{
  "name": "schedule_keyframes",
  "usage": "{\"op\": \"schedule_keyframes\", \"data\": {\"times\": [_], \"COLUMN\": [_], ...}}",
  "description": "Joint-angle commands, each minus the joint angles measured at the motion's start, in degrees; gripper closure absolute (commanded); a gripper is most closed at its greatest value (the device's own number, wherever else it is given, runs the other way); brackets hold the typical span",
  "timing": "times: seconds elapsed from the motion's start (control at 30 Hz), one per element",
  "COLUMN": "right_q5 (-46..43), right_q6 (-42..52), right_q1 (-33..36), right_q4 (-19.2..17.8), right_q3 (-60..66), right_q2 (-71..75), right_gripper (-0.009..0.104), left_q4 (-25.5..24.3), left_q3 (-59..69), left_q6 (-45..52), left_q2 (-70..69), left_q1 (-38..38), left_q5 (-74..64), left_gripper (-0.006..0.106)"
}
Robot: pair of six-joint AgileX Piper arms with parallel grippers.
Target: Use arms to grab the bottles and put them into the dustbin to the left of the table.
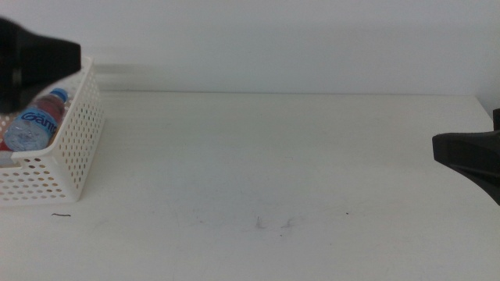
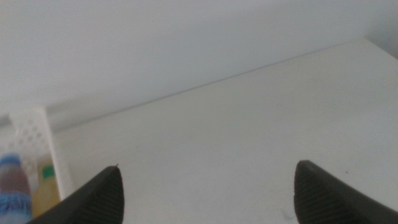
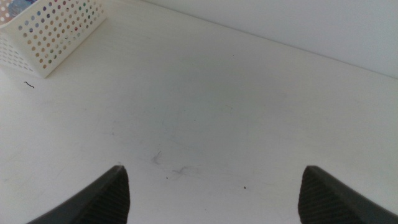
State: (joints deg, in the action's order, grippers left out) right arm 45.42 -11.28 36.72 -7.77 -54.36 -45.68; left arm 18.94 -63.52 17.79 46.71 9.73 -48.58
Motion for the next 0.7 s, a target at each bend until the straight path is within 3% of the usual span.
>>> {"op": "schedule_keyframes", "data": {"times": [0.0,0.13,0.27,0.57,0.67], "right_q5": [-0.3,-0.3,-0.3,-0.3,-0.3], "right_q6": [0.2,0.2,0.2,0.2,0.2], "right_q1": [-0.1,-0.1,-0.1,-0.1,-0.1], "right_q4": [-0.4,-0.9,-0.7,-0.7,-0.7], "right_q3": [-0.4,-0.4,-0.4,-0.4,-0.4], "right_q2": [0.2,0.2,0.2,0.2,0.2], "right_gripper": [0.025,0.025,0.025,0.025,0.025], "left_q4": [-2.5,-9.0,-14.5,-15.0,-20.8], "left_q3": [1.8,8.0,13.2,14.7,14.8], "left_q6": [-0.4,-9.3,-14.1,-14.0,-18.7], "left_q2": [-3.6,-11.0,-15.8,-16.7,-16.7], "left_q1": [4.0,11.2,13.1,13.1,13.1], "left_q5": [1.5,10.6,14.3,16.9,17.0], "left_gripper": [0.007,0.007,0.007,0.007,0.007]}}
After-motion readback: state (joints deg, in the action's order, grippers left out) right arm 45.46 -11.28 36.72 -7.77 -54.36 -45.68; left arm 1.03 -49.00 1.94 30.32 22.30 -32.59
